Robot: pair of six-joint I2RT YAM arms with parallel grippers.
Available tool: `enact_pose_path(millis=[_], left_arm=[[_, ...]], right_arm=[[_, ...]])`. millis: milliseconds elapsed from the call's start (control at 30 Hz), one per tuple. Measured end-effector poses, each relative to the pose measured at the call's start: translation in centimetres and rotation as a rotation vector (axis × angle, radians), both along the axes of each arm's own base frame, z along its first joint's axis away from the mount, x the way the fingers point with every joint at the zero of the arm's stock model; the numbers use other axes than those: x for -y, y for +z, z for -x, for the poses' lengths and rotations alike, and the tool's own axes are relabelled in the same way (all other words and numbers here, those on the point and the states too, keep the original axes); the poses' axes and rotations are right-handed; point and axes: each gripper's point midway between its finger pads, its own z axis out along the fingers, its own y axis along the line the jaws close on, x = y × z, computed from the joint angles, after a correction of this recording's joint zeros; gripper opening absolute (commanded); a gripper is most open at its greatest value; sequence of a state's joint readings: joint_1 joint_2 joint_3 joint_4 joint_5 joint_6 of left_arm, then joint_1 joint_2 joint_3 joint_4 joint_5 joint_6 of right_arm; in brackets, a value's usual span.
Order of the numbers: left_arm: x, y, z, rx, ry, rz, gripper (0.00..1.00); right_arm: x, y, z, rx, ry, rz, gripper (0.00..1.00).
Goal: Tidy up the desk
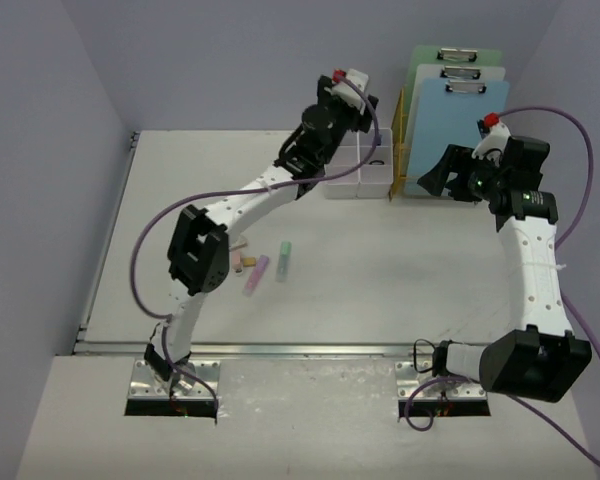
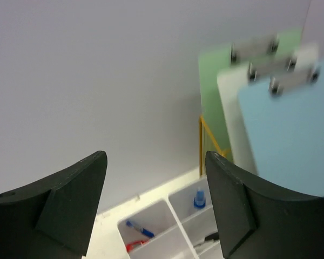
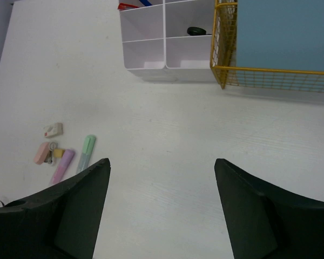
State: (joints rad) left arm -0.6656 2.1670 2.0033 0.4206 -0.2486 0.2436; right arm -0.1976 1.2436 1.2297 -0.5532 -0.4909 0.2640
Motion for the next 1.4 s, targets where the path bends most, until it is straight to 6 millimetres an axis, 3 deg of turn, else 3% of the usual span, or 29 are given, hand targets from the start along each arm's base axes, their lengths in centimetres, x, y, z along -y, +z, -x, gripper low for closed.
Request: enact_pose_path(millis=[67,100,200,233,333,400,433,567,633,667,733,800,1000,1167,1400], left_arm=[[-3.4,6.2,3.0,0.0,-0.017,0.09,0.68],[-5.9,7.9,4.7,-0.025,-0.018,0.118,0.68],[-15.9,10.2,9.0,-0.095,0.062,0.196,0.7],[-18.7,10.0,9.6,-0.116,0.102,0.213,0.71],[-26.6,6.2,10.3,-0.231,0.272,0.234,0.72],[-28.9,3.4,11.2,-0.312,0.331,0.223,0.73],[-29.8,0.6,11.2,-0.381,0.365,0.202,0.73],[-32.7,-12.3,13.8,-0.707,0.481,0.087,0.75],[-34.0,-16.5,15.7,-0.832,0.521,0.051,0.75],[-34.5,-17.6,16.5,-0.873,0.536,0.043,0.75],[-35.1,-18.0,17.4,-0.9,0.55,0.049,0.76],[-35.2,-17.2,17.6,-0.88,0.552,0.073,0.76],[-34.6,-15.5,17.7,-0.84,0.517,0.133,0.76],[-34.3,-16.9,18.0,-0.87,0.509,0.145,0.76],[-34.2,-18.0,18.3,-0.905,0.51,0.15,0.77]], right_arm=[[-1.2,-0.5,-0.7,-0.014,0.032,0.005,0.57],[-2.3,-0.9,-1.1,-0.024,0.057,0.025,0.53],[-9.0,-2.4,-1.5,-0.05,0.219,0.063,0.46],[-11.1,-2.9,-1.4,-0.061,0.27,0.067,0.45],[-15.8,-5.2,-0.4,-0.126,0.37,0.068,0.45],[-17.9,-7.1,0.0,-0.188,0.372,0.075,0.44],[-19.0,-8.1,0.2,-0.219,0.372,0.085,0.45],[-24.4,-13.4,1.5,-0.359,0.392,0.152,0.53],[-26.3,-15.8,2.5,-0.432,0.395,0.183,0.54],[-27.0,-16.7,2.8,-0.462,0.39,0.195,0.54],[-28.4,-17.8,2.4,-0.494,0.37,0.203,0.54],[-29.3,-18.3,1.7,-0.504,0.346,0.201,0.54],[-30.4,-19.9,0.5,-0.542,0.288,0.19,0.54],[-31.1,-21.9,0.0,-0.578,0.266,0.205,0.54],[-31.3,-25.4,1.1,-0.633,0.256,0.268,0.52]])
